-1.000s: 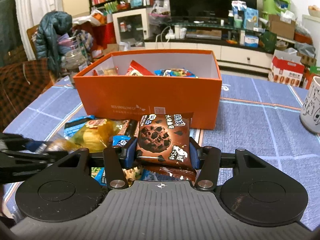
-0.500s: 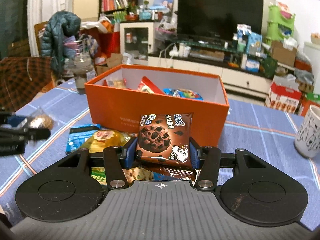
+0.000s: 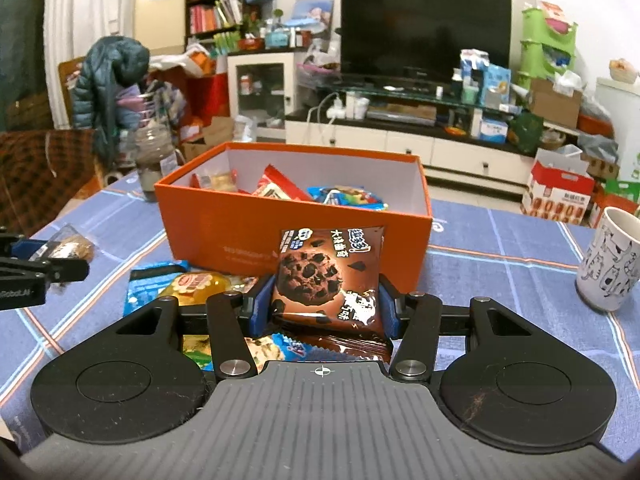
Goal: Organize snacks
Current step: 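Lift and hold both packets above the snack pile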
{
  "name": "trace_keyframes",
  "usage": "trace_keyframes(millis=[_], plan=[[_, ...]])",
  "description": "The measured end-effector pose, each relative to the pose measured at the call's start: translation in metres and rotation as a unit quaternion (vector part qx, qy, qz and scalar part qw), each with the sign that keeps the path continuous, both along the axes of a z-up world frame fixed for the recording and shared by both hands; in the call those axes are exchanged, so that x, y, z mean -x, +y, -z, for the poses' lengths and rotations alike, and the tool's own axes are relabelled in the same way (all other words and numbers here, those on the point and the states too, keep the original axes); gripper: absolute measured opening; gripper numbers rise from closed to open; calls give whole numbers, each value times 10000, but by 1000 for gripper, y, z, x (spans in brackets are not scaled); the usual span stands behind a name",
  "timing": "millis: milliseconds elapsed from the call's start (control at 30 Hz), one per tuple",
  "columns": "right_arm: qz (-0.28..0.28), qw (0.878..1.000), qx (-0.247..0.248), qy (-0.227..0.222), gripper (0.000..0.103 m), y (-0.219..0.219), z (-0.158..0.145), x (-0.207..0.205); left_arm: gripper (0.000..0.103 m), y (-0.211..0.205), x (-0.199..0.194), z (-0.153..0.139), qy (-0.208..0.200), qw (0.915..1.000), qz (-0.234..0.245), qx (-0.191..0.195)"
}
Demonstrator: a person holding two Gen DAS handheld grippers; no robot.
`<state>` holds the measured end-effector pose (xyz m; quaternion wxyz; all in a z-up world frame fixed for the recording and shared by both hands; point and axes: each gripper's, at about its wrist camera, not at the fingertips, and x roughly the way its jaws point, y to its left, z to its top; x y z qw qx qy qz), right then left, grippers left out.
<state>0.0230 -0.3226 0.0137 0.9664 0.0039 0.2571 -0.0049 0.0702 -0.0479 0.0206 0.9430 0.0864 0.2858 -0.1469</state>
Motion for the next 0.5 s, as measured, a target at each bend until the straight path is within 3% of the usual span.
trace_keyframes(millis=[500], plan=[[-149, 9999, 21, 21, 40, 12, 0, -1, 34, -4, -7, 4, 157, 9997, -116, -149]])
